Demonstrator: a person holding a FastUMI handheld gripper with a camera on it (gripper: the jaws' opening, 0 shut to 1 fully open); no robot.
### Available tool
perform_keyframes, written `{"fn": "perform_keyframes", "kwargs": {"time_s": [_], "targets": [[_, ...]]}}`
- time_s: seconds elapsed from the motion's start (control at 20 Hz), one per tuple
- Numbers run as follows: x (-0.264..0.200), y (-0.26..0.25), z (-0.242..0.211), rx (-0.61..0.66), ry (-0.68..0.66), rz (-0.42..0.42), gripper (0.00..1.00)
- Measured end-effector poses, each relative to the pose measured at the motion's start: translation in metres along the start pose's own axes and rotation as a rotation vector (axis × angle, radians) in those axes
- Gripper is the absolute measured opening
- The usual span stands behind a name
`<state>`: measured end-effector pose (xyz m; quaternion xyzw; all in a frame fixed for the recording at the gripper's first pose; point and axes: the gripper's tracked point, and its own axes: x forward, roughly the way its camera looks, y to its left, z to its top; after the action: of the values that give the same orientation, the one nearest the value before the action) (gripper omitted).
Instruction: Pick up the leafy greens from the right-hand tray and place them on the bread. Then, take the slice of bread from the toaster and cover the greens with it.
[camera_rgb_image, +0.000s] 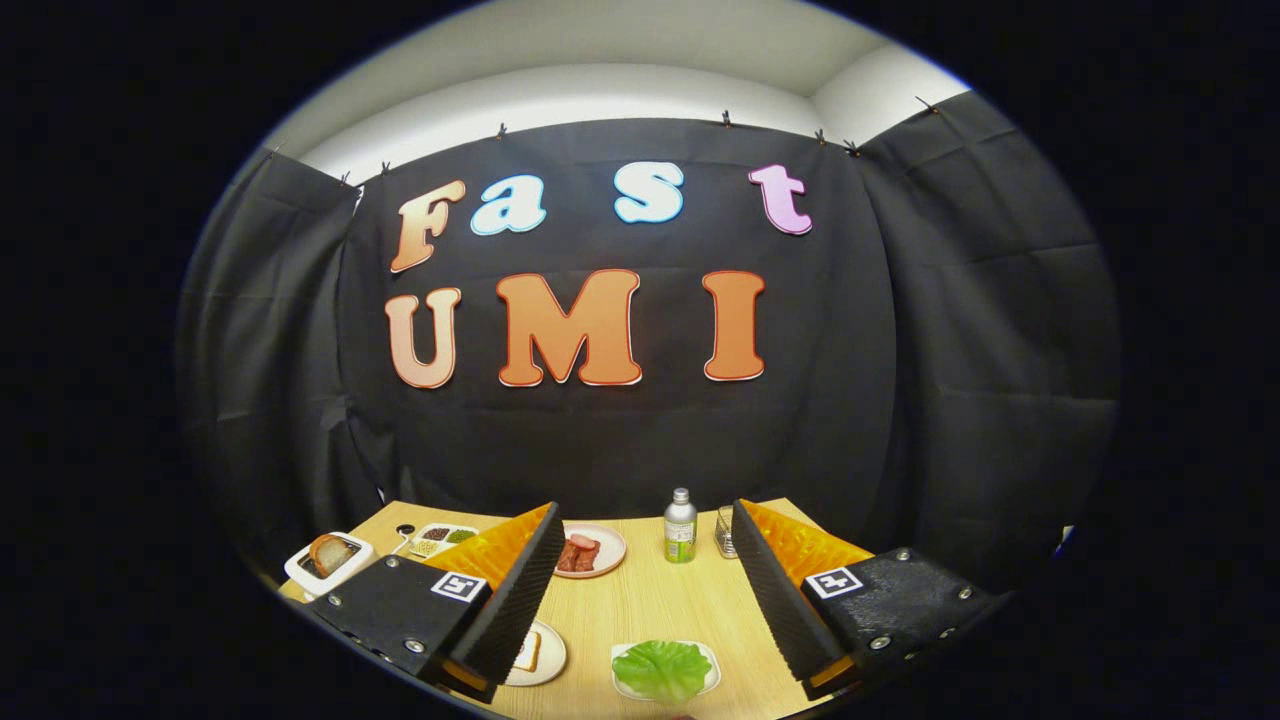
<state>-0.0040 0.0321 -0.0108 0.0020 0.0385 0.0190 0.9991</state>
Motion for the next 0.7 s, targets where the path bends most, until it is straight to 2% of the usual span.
{"fn": "perform_keyframes", "kwargs": {"time_s": [0.35, 0.7], "targets": [[0.004, -0.002, -0.016, -0.043, 0.105, -0.023, 1.00], [0.024, 0.010, -0.075, -0.058, 0.394, 0.032, 1.00]]}}
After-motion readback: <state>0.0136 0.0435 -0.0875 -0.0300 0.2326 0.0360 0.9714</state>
